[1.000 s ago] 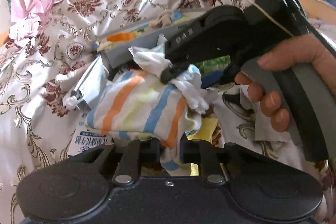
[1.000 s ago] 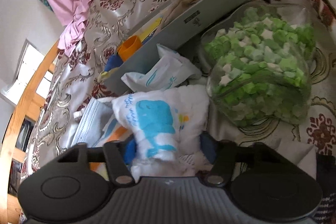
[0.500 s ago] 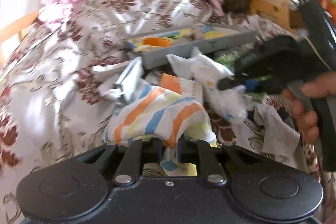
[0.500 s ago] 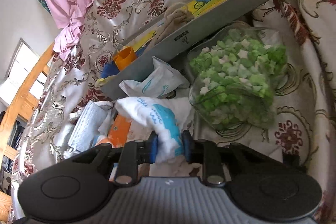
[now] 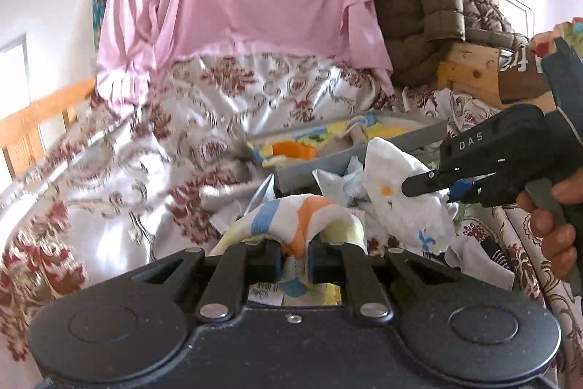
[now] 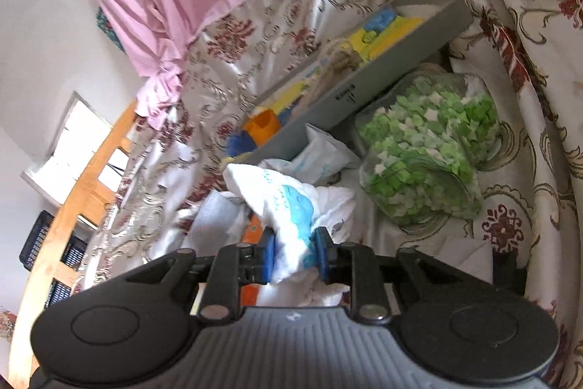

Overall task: Organize soft objects
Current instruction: 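Carry the towel and whale cloth into the grey tray and open both tools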

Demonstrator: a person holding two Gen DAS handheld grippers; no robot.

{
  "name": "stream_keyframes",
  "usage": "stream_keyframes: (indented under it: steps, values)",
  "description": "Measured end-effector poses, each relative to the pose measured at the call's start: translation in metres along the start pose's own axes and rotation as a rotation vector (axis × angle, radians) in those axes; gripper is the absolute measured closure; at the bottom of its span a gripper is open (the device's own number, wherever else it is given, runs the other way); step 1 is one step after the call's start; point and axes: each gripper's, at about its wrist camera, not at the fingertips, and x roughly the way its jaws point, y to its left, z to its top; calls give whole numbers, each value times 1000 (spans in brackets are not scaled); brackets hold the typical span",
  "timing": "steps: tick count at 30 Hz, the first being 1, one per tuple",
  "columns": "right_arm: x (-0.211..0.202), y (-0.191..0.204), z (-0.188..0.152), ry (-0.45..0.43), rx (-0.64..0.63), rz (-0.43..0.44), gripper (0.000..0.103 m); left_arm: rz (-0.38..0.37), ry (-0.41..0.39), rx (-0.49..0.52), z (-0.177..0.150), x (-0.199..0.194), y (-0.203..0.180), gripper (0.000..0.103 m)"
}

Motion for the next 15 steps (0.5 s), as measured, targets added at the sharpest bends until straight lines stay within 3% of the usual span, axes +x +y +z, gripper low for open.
stream_keyframes:
  steps: [5,15]
  values:
    - [-13,10,2,-69,-57,41,78,7,-46,11,15,-6,-3,90]
    - [-19,17,16,-212,-101,78,77,33,-111,-118,71,18,8,90]
